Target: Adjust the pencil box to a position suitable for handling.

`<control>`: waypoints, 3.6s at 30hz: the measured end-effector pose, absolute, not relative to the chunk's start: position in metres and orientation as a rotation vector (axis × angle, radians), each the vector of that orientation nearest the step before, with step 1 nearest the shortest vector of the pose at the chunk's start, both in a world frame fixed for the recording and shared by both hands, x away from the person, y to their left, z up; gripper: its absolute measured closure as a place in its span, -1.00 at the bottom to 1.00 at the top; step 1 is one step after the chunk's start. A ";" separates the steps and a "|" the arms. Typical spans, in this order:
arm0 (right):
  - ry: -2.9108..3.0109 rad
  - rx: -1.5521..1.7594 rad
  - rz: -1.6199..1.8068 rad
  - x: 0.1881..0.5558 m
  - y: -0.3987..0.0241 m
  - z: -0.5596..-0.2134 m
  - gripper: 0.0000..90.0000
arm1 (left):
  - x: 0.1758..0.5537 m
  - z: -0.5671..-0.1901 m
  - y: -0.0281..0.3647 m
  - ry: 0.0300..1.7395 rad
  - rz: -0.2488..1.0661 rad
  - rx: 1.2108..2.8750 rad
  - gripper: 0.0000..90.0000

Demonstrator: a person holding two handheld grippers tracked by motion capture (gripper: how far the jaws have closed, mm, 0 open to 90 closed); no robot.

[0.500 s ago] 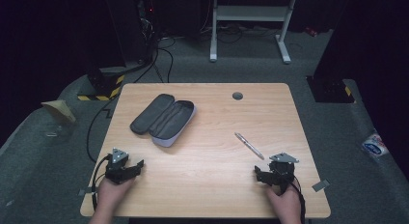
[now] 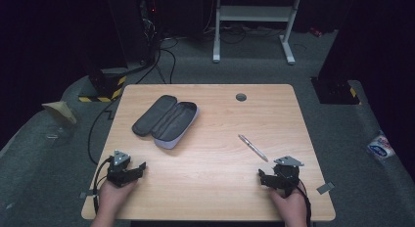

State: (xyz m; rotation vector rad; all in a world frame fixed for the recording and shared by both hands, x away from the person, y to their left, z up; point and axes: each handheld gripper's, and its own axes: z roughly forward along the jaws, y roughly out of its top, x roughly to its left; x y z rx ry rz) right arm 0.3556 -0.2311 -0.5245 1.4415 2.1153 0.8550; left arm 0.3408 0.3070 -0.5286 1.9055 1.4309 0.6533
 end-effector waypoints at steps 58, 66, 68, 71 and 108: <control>2.130 1.425 0.865 0.348 -0.234 -0.524 -0.75 | 0.350 -0.482 0.267 1.200 0.656 1.813 -0.09; 2.122 1.431 0.866 0.348 -0.234 -0.525 -0.74 | 0.361 -0.478 0.251 1.148 0.674 1.829 -0.11; 2.121 1.432 0.865 0.348 -0.234 -0.525 -0.74 | 0.364 -0.475 0.246 1.139 0.674 1.828 -0.12; 2.121 1.432 0.865 0.348 -0.234 -0.525 -0.74 | 0.368 -0.474 0.241 1.125 0.675 1.826 -0.12; 2.114 1.436 0.863 0.348 -0.233 -0.525 -0.74 | 0.401 -0.488 0.201 1.090 0.645 1.898 0.69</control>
